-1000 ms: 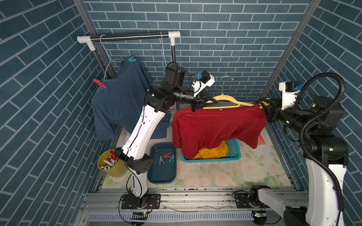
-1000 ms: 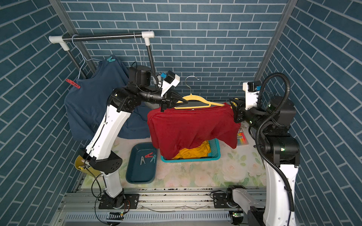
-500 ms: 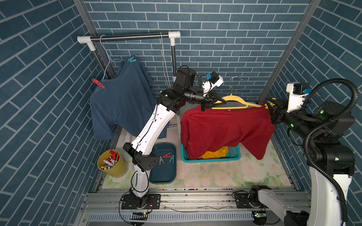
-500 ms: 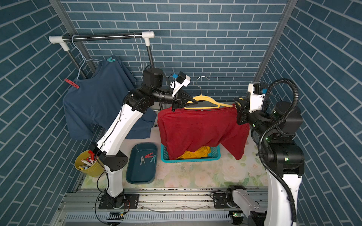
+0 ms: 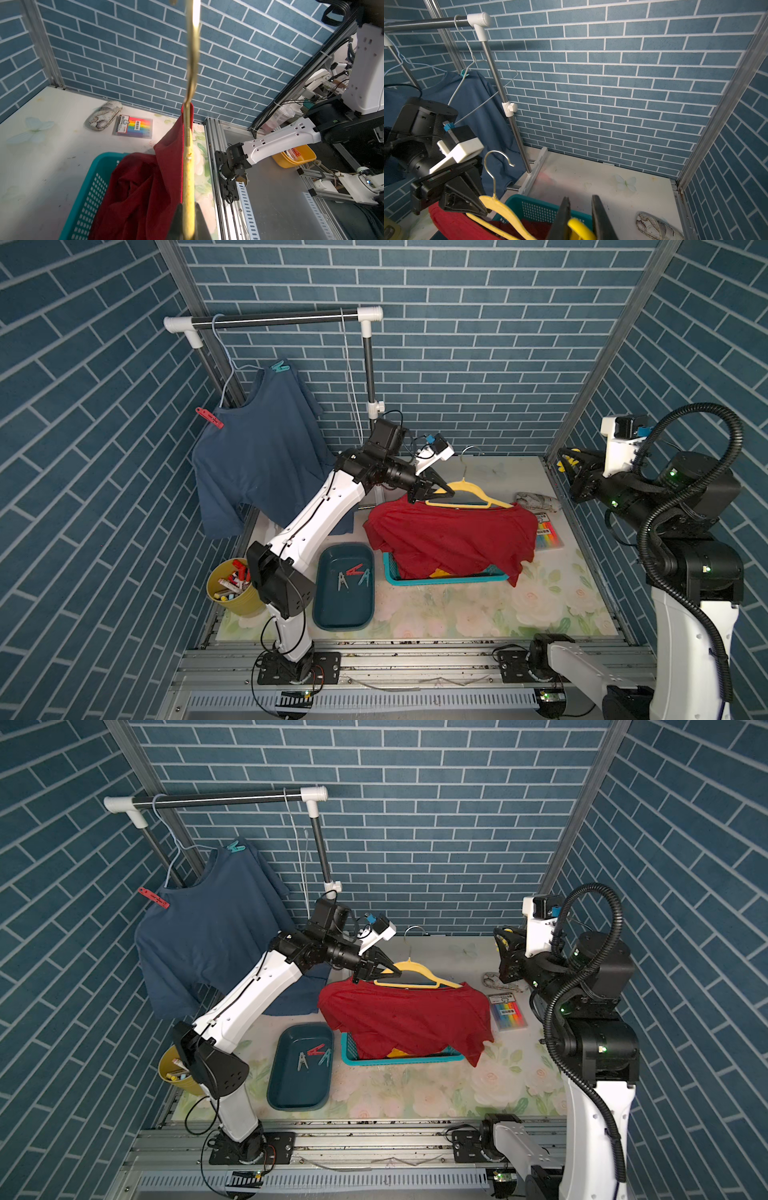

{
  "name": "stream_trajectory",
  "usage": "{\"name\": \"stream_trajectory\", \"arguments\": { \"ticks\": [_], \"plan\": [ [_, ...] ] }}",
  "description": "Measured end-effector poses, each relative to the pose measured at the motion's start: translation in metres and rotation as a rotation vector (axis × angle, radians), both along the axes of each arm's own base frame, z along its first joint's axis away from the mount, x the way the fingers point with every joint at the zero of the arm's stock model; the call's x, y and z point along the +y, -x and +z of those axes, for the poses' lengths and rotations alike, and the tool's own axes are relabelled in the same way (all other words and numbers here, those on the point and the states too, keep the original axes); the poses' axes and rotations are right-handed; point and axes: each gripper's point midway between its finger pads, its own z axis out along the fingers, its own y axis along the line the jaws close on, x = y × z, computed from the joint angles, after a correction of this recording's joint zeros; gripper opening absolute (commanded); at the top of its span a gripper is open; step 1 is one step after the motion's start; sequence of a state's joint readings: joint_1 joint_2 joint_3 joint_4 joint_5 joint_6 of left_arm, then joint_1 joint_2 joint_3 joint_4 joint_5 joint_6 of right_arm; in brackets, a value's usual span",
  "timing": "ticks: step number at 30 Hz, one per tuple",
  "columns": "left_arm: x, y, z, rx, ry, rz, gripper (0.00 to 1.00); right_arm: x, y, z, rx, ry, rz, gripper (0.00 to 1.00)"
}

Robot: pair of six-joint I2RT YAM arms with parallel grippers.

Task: Remove the clothespins securing t-shirts to the hanger
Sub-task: Place the hanger in the basket.

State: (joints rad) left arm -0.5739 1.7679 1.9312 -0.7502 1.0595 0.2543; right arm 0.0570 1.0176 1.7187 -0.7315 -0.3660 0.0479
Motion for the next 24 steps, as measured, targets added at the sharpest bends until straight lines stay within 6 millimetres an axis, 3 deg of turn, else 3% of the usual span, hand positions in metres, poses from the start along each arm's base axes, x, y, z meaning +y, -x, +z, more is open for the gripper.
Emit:
{"name": "stream_trajectory", "arguments": {
  "ticks": [3, 5, 9, 13, 15, 18, 24],
  "plan": [
    [0.015, -0.002, -0.006, -0.008, -0.007, 0.039, 0.00, 0.005, -0.006, -0.009, 0.036, -0.031, 0.027, 0.00],
    [0.014, -0.006, -0.016, 0.006, -0.020, 0.048, 0.00, 0.010, -0.013, -0.018, 0.074, -0.063, 0.047, 0.00],
    [0.003, -0.024, -0.054, 0.083, -0.073, 0.065, 0.17, 0.019, -0.027, -0.042, 0.166, -0.139, 0.083, 0.00],
    [-0.003, -0.043, -0.097, 0.158, -0.150, 0.106, 0.36, 0.032, -0.039, -0.080, 0.309, -0.213, 0.108, 0.00],
    [-0.002, -0.050, -0.109, 0.167, -0.185, 0.136, 0.45, 0.040, -0.040, -0.099, 0.379, -0.235, 0.121, 0.00],
    [0.002, -0.057, -0.112, 0.145, -0.220, 0.185, 0.54, 0.058, -0.039, -0.128, 0.476, -0.247, 0.149, 0.00],
    [0.021, -0.067, -0.104, 0.062, -0.293, 0.315, 0.56, 0.088, -0.042, -0.182, 0.678, -0.271, 0.166, 0.00]
  ]
}}
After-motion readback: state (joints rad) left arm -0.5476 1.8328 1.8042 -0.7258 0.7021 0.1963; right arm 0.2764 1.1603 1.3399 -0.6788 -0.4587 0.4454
